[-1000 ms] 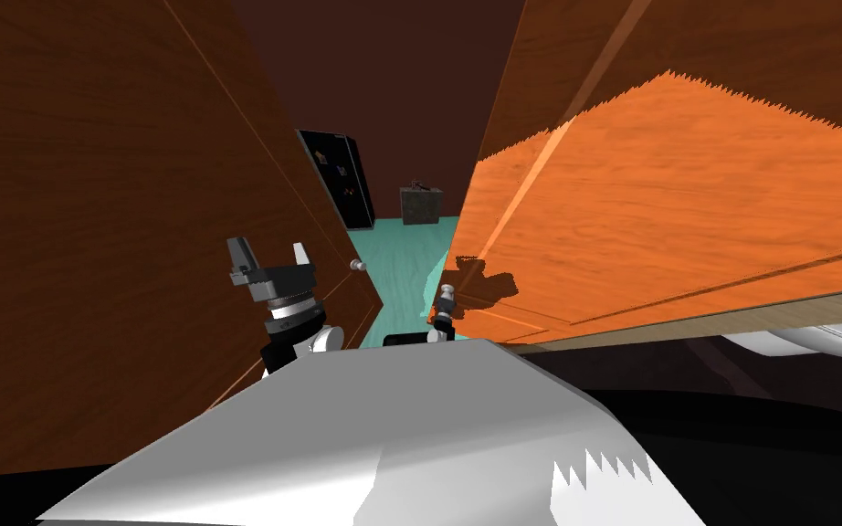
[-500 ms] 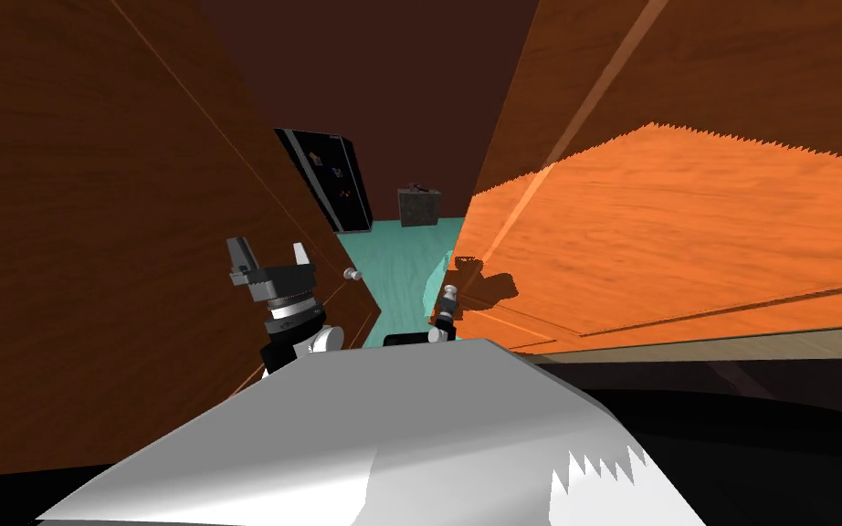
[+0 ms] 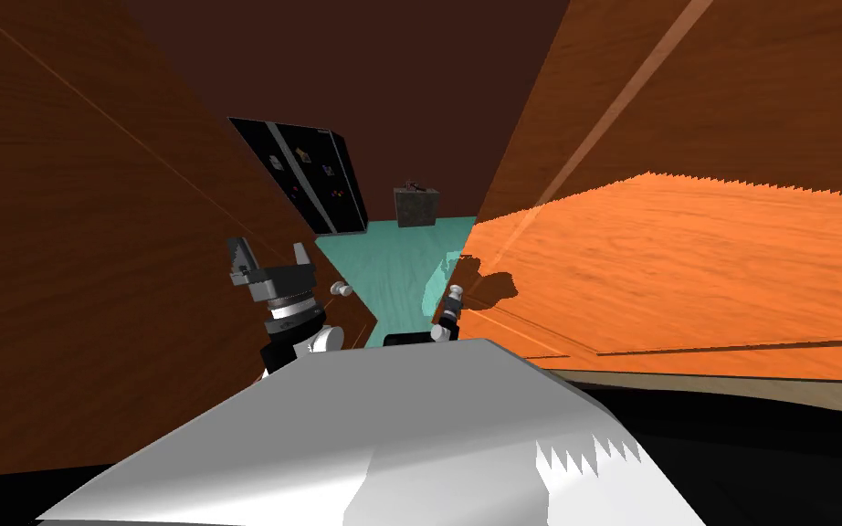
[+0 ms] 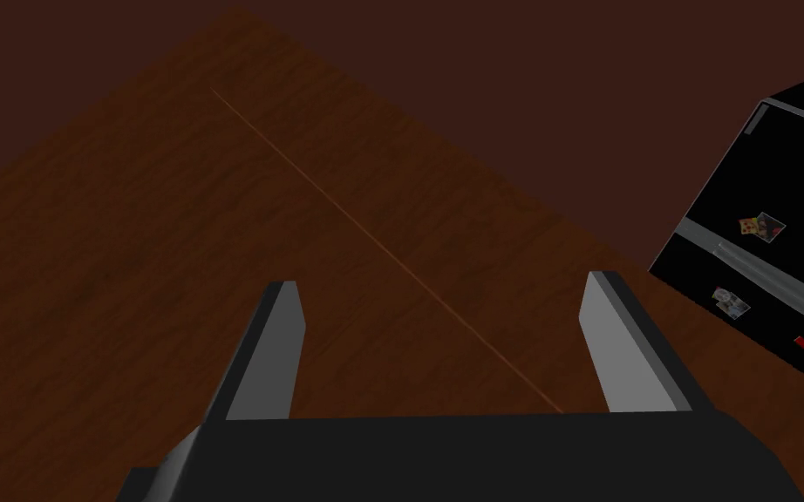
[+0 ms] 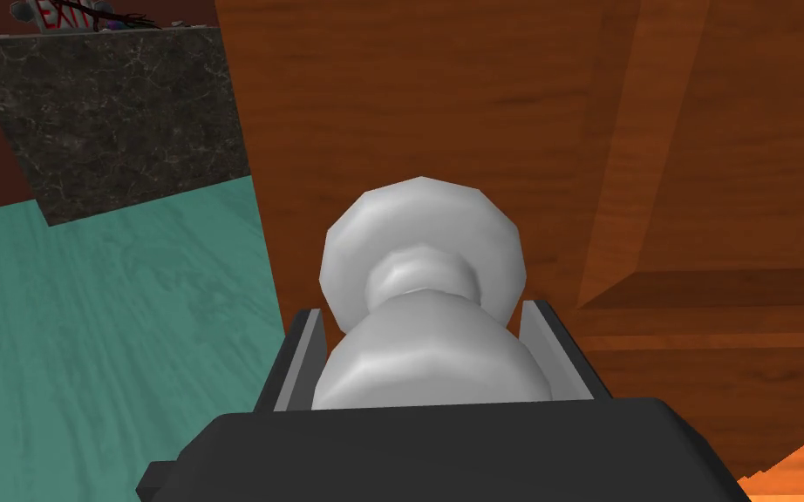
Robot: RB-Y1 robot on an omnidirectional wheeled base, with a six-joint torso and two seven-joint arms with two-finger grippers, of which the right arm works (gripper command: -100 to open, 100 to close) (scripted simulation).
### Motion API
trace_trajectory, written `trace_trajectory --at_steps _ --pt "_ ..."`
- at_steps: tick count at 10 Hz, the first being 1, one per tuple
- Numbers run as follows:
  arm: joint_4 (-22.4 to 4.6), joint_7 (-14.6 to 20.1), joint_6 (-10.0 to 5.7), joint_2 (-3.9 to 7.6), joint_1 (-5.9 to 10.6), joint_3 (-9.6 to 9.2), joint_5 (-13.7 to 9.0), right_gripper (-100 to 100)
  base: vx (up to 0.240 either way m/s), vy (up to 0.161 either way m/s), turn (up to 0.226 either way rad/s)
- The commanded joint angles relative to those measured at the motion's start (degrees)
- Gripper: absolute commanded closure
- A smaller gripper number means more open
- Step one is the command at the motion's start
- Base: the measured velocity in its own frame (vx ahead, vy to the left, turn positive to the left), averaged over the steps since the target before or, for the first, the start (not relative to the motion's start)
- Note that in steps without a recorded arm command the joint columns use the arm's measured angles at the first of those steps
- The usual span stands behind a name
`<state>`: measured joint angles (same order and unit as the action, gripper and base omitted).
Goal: Push the door open
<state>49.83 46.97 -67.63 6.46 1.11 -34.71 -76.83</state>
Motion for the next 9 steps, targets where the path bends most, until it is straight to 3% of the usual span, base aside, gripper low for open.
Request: trace_trajectory --at_steps 1,9 --pt "-0.49 0.12 -1.23 0.56 0.10 1.41 -0.89 100 0.240 -0.012 -0.056" --pt "-1.26 -0.70 -3.72 1.34 0.62 6.32 -5.20 100 0.226 -0.013 -0.062"
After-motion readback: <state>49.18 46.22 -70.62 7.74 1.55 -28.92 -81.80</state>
